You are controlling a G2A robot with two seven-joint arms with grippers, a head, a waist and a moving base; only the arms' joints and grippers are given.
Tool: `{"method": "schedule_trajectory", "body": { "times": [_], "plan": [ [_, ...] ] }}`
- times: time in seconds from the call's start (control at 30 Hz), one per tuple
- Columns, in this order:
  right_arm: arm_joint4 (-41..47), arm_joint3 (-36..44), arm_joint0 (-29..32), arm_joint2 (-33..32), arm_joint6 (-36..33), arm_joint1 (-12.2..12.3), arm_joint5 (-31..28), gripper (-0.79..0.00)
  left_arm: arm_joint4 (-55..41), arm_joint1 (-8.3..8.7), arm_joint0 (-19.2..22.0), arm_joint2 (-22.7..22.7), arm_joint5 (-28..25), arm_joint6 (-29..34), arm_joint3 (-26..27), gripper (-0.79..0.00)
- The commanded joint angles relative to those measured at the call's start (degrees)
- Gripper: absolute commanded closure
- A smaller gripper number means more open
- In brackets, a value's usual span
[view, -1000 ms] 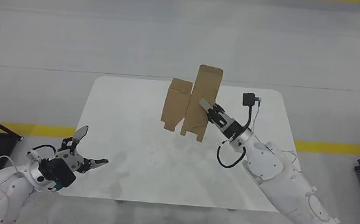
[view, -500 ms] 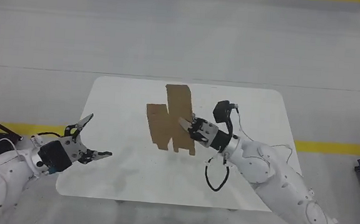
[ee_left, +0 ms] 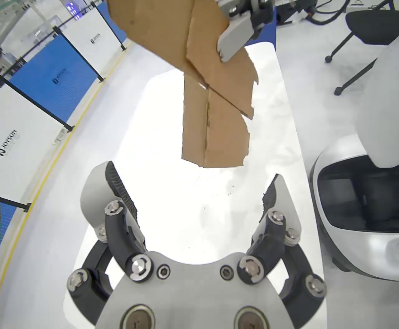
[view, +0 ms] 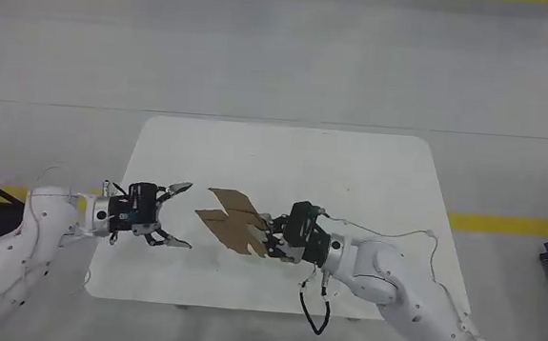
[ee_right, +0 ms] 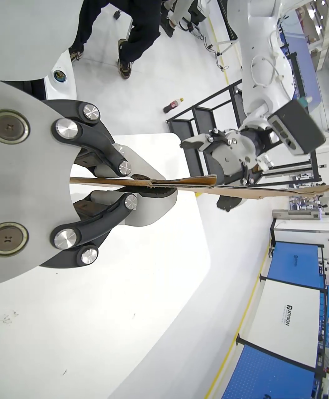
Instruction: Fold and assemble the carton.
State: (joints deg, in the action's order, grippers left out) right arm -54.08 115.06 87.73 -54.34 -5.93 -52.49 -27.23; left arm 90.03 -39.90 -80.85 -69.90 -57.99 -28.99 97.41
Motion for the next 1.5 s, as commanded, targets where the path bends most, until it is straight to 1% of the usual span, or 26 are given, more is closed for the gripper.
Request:
{"method": "schedule_trajectory", "body": {
  "times": [0.0,0.07,0.17,0.2,0.27,0.4,0.43,0.5,0.6,0.73,0.8,0.87,0.9,1.2,1.4,1.47],
  "plan": [
    [-1.09,0.36,0.79,-0.4,0.58,0.07,0.05,0.0,-2.36,0.45,3.95,4.2,-0.01,2.76,-0.19,-0.785],
    [-2.05,0.74,1.42,-0.58,0.78,0.09,0.21,0.0,-4.03,0.77,6.64,6.76,-0.01,4.59,-0.58,-0.785],
    [-2.73,1.15,1.99,-0.77,0.68,0.07,0.2,0.0,-6.17,1.27,9.47,10.19,-0.01,5.48,-0.48,-0.757],
    [-2.8,1.22,2.11,-0.84,0.66,0.06,0.19,0.0,-7.0,1.48,10.16,11.26,-0.01,5.2,-0.46,-0.73],
    [-3.05,1.3,2.24,-1.0,0.57,0.02,0.17,0.0,-8.31,2.0,11.57,13.26,-0.01,4.23,-0.64,-0.65],
    [-2.8,0.96,2.11,-1.17,0.87,-0.16,0.06,0.0,-9.48,3.22,14.14,17.53,-0.01,1.81,-1.5,-0.576],
    [-2.78,0.84,2.01,-1.14,0.87,-0.22,0.0,0.0,-9.67,3.52,14.85,18.52,-0.01,1.25,-1.85,-0.533],
    [-2.94,0.66,1.78,-1.01,0.68,-0.34,-0.14,0.0,-10.23,4.07,16.21,20.48,-0.01,0.0,-2.52,-0.409],
    [-3.01,0.47,1.52,-0.88,0.6,-0.5,-0.49,0.0,-10.65,4.76,18.22,22.96,-0.01,-1.41,-3.31,-0.308],
    [-3.5,0.23,1.32,-0.76,0.42,-0.69,-0.63,0.0,-11.01,5.51,20.65,25.93,-0.01,-3.05,-4.14,-0.215],
    [-3.65,0.18,1.26,-0.74,0.48,-0.79,-0.62,0.0,-10.9,5.82,21.77,27.25,-0.01,-2.9,-4.41,-0.154],
    [-3.8,0.11,1.24,-0.73,0.55,-0.87,-0.65,0.0,-11.2,6.05,22.75,28.55,-0.01,-3.04,-4.55,-0.043],
    [-3.9,0.08,1.24,-0.74,0.61,-0.91,-0.68,0.0,-11.41,6.16,23.24,29.12,-0.01,-3.1,-4.68,0.0],
    [-4.76,0.0,1.58,-1.14,1.01,-1.14,-1.12,0.0,-12.66,6.99,26.75,33.35,-0.01,-4.77,-5.27,0.0],
    [-6.09,0.25,1.99,-1.39,1.16,-1.27,-0.86,0.0,-13.84,7.34,28.27,34.89,-0.01,-5.19,-5.87,0.0],
    [-6.31,0.31,2.18,-1.48,1.37,-1.32,-0.67,0.0,-13.94,7.36,28.74,34.88,-0.01,-3.71,-6.45,0.0]
  ]
}}
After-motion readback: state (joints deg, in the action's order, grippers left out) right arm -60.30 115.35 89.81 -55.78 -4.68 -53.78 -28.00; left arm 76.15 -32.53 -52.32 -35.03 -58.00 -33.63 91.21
